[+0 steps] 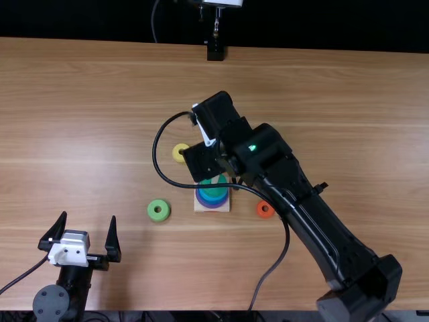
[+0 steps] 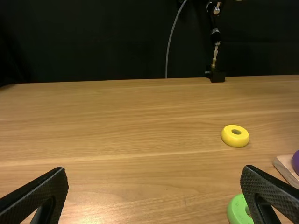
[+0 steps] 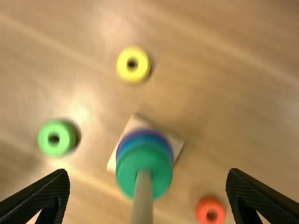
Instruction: Build the Hanoi tower: stack the rings onto the peg from bottom to top in this color order: purple, dark blue, light blue, dark green, light green, yellow, orange.
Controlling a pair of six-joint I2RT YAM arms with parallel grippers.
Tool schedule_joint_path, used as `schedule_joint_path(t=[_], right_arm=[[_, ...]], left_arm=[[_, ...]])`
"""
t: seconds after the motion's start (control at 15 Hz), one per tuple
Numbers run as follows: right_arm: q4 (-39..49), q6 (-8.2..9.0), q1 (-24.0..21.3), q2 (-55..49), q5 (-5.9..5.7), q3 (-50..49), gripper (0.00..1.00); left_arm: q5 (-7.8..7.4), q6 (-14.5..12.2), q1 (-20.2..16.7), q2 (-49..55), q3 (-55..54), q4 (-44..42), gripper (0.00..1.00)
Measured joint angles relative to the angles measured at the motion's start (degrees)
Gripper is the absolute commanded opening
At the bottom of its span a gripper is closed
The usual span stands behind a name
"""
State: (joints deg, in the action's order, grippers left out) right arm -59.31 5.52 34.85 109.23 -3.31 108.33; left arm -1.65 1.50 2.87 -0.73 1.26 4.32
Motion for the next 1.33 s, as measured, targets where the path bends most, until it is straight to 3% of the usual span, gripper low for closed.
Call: schedule_joint_path(t=[0.27,0.33,0.53,0.8,0.93,1.07,1.33], right_arm=[[14.7,-0.33,-7.9,-5.4,-1.25,-6.7,1.0],[23.4,-0.35,-11.3,-10.7,-1.64,-11.2,1.0],[46.4,-0.44,-19.5,-29.6,-2.25,-26.8,1.0],[65.1,-0.5,-27.3,-53.2,-2.54,-56.0,1.0],[71.2,-0.5,-30.4,-65.6,-2.69,-71.8,1.0],[72.0,-0.52,-30.6,-78.1,-2.67,-85.4,1.0],[72.0,-0.57,-30.6,-101.1,-2.67,-103.3,1.0]], left_arm=[[-0.02,0.0,0.0,0.0,0.0,0.0,1.0],[-0.02,0.0,0.0,0.0,0.0,0.0,1.0],[0.0,0.0,0.0,0.0,0.0,0.0,1.0],[-0.02,0.0,0.0,0.0,0.0,0.0,1.0],[-0.02,0.0,0.0,0.0,0.0,0.0,1.0],[0.0,0.0,0.0,0.0,0.0,0.0,1.0],[-0.02,0.0,0.0,0.0,0.0,0.0,1.0]])
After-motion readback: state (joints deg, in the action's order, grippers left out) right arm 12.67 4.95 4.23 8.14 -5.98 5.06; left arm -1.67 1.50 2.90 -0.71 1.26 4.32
